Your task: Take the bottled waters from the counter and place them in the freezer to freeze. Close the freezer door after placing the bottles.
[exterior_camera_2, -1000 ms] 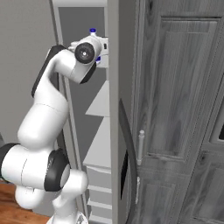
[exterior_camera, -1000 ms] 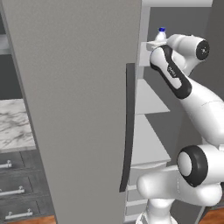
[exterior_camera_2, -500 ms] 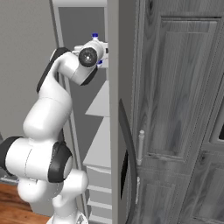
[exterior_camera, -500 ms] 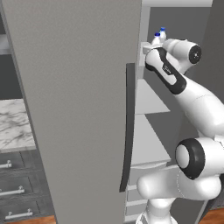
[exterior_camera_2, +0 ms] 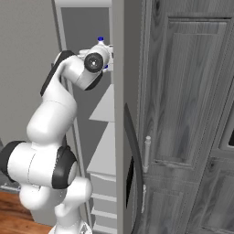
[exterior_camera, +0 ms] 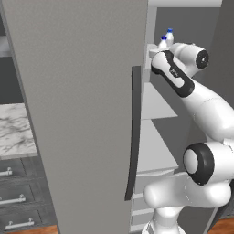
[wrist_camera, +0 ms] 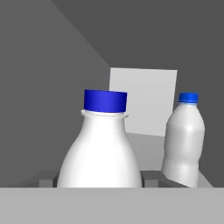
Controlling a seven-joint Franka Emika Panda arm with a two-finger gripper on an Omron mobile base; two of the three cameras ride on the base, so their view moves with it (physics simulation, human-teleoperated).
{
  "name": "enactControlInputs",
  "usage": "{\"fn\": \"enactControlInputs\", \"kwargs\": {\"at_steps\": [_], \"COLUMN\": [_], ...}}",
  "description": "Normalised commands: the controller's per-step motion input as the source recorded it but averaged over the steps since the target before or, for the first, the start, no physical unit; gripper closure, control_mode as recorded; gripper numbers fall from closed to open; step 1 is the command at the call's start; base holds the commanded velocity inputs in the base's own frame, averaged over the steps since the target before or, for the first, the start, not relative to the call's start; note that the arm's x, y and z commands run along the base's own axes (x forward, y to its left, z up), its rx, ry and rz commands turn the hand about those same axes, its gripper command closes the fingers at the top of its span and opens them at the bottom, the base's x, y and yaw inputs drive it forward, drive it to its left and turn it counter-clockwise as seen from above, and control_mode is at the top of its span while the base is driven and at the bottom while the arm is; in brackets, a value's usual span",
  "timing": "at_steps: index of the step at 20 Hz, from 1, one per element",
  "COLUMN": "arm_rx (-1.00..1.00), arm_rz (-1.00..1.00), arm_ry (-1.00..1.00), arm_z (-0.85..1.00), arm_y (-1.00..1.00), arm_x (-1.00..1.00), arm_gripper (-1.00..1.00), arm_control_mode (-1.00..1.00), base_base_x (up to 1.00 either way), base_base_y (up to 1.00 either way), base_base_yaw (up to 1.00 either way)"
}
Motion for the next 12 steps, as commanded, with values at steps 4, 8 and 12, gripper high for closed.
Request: {"fn": "enactControlInputs", "kwargs": {"at_steps": [4, 8, 12], "arm_rx": [0.0, 0.0, 0.0], "arm_rz": [0.0, 0.0, 0.0], "arm_ry": [0.0, 0.0, 0.0], "arm_z": [0.0, 0.0, -0.04], "arm_y": [0.0, 0.0, 0.0], "arm_x": [0.21, 0.34, 0.36], "arm_gripper": [1.0, 1.0, 1.0], "arm_control_mode": [-1.0, -1.0, -1.0], "base_base_x": [0.0, 0.0, 0.0], "base_base_y": [0.0, 0.0, 0.0], "base_base_yaw": [0.0, 0.0, 0.0]}}
